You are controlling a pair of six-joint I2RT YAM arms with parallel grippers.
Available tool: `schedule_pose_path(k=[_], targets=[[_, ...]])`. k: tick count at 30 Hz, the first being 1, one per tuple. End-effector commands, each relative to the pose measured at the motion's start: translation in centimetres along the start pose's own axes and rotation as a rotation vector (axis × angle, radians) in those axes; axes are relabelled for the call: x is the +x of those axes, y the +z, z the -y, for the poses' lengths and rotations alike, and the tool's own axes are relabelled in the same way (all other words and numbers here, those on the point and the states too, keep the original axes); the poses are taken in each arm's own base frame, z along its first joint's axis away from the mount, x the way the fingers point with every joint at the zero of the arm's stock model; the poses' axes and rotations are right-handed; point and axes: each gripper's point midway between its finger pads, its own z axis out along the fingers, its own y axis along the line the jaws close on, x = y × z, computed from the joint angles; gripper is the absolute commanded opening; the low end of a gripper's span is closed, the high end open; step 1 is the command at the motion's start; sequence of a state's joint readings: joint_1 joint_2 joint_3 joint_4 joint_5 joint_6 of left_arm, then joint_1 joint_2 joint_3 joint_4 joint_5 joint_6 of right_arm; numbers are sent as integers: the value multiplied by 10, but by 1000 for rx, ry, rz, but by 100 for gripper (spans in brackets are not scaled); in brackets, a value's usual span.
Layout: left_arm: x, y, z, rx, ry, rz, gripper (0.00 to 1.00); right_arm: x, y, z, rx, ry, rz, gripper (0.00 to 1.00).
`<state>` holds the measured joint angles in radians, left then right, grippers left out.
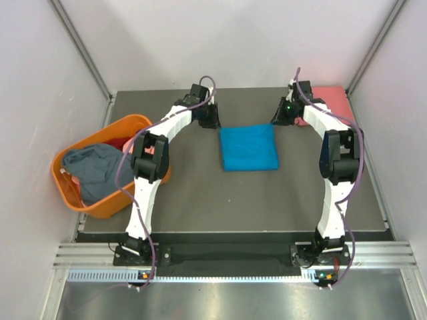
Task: Fold and stack the t-shirts
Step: Fold the tshirt
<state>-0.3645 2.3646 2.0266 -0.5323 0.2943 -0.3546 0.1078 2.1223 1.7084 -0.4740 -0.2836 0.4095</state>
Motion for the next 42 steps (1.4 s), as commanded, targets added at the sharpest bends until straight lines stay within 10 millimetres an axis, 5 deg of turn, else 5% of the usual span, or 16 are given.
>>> schedule_pose_path(k=[1,6,7,9,10,12,17,22,25,32,36,42], targets=[[-39,-14,1,1,67,101,32,-48,-19,-15,-54,-28,126,16],[-30,-47,23,62,53,71,32,-38,-52,-16,-28,-23,130,36],[-10,-45,24,81,31,23,31,-29,-61,-17,-34,-23,121,36],[-6,-64,41,136,34,33,30,-17,-71,-19,-44,-23,108,32],[20,-63,45,161,23,-21,29,-3,-78,-17,-46,-17,91,30],[24,-82,63,198,43,-3,29,7,-92,-24,-77,-28,91,23],[63,-102,89,265,54,-45,29,58,-87,-19,-140,-22,-2,13],[99,-89,106,312,46,-105,29,94,-67,-21,-230,-4,-105,10],[121,-71,103,286,50,-145,28,107,-51,-10,-218,2,-143,9],[161,-30,52,90,26,-243,27,131,-24,33,-78,23,-193,5],[165,-23,32,2,33,-253,27,131,-27,39,-40,12,-178,5],[150,-43,50,25,29,-254,27,116,-45,27,-55,0,-137,5]])
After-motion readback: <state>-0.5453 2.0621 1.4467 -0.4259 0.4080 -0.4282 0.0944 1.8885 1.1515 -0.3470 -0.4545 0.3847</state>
